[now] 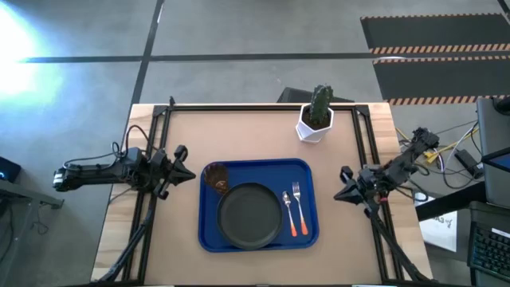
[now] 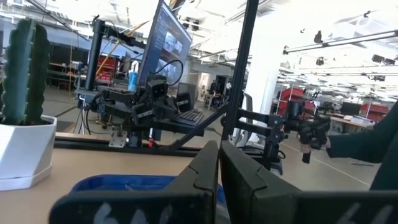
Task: Pick and place plate/cup/fork/spoon on tray
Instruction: Return to Home Position
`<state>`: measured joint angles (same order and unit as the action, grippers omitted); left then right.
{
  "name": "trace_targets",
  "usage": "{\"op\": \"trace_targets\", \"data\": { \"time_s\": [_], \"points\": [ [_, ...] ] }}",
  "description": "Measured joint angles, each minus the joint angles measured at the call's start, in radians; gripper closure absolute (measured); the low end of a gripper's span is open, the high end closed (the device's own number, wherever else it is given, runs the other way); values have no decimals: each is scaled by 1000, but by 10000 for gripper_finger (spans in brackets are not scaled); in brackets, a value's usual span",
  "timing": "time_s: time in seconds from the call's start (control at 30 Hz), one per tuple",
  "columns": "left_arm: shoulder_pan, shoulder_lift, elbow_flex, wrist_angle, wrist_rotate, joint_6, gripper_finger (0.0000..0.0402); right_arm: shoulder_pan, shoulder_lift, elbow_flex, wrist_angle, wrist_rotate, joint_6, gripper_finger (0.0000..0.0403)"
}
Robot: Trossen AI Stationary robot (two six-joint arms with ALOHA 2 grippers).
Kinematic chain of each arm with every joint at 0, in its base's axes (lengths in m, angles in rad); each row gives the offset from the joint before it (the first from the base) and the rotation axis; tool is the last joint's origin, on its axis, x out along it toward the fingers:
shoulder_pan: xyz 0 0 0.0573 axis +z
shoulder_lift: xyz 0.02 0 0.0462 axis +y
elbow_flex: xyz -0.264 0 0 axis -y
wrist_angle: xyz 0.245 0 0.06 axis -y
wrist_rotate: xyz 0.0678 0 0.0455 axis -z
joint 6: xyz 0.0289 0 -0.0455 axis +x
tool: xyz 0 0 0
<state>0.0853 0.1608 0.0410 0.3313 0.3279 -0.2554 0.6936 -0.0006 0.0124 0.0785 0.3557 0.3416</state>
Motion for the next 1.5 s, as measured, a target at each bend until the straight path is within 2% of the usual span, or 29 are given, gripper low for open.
{"op": "trace_targets", "data": {
  "time_s": [0.13,0.3,0.37,0.6,1.0,1.2,1.5],
  "points": [
    [0,0,0,0,-3,0,402,0,0,30,-93,74,-1,394],
    [0,2,0,-6,-18,0,402,-1,0,99,-234,333,0,394],
    [0,2,0,-7,-21,2,402,-3,0,137,-296,396,5,394],
    [0,0,0,-6,-57,8,402,-80,1,284,-511,429,-27,394],
    [0,0,0,-5,-76,15,402,-252,1,315,-471,228,-185,394],
    [0,0,0,-3,-80,31,402,-375,1,315,-375,68,-269,394],
    [0,0,0,-5,-80,36,402,-523,0,258,-365,-213,-154,394]
  ]
}}
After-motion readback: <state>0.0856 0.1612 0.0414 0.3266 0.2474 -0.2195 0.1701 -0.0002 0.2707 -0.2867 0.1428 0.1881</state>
